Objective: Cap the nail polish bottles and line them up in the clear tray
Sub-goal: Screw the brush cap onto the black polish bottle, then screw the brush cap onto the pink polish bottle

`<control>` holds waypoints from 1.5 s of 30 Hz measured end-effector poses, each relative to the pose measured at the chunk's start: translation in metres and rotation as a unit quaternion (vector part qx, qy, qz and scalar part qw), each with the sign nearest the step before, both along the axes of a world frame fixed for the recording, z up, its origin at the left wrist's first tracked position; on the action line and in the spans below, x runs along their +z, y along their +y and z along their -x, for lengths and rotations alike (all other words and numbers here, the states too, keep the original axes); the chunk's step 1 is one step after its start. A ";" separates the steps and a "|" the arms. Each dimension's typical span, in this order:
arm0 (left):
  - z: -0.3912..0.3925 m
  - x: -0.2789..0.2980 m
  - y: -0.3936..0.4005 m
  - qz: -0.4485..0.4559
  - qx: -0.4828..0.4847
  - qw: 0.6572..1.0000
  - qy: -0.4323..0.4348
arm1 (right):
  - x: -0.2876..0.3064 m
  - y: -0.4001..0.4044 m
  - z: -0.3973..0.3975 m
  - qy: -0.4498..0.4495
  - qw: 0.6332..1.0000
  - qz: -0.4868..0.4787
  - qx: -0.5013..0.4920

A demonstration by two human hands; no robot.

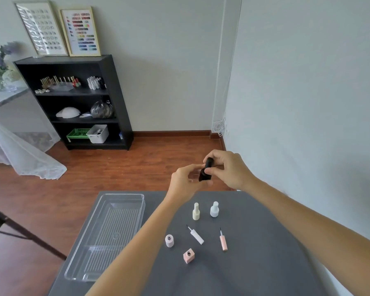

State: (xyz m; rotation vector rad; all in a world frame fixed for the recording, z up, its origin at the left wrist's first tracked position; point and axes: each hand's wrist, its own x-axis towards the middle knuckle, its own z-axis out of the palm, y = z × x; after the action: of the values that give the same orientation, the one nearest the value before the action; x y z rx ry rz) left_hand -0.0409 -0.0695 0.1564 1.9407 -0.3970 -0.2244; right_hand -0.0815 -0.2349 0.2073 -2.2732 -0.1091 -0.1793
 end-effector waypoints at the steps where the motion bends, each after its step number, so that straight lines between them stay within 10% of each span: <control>1: -0.001 -0.009 0.006 -0.017 -0.003 1.000 0.015 | -0.011 0.001 0.000 0.009 1.000 0.001 -0.002; 17: 0.027 -0.167 0.100 -0.263 0.006 0.947 0.182 | -0.173 0.004 0.010 0.187 0.976 0.053 -0.099; 35: 0.044 -0.213 0.097 -0.159 0.092 0.971 0.152 | -0.227 0.013 0.016 0.228 0.963 0.054 -0.131; 41: 0.046 -0.217 0.097 -0.147 0.101 0.975 0.131 | -0.228 0.034 0.038 -0.006 0.989 0.143 -0.026; 45: 0.046 -0.216 0.098 -0.135 0.106 0.978 0.120 | -0.240 0.056 0.040 0.131 0.961 0.243 0.018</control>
State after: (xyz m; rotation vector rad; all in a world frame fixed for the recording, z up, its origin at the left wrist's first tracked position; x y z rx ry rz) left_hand -0.0869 0.0288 -0.0598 2.1725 0.0028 -0.3857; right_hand -0.1213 -0.1786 -0.0327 -2.7577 -0.0599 0.1918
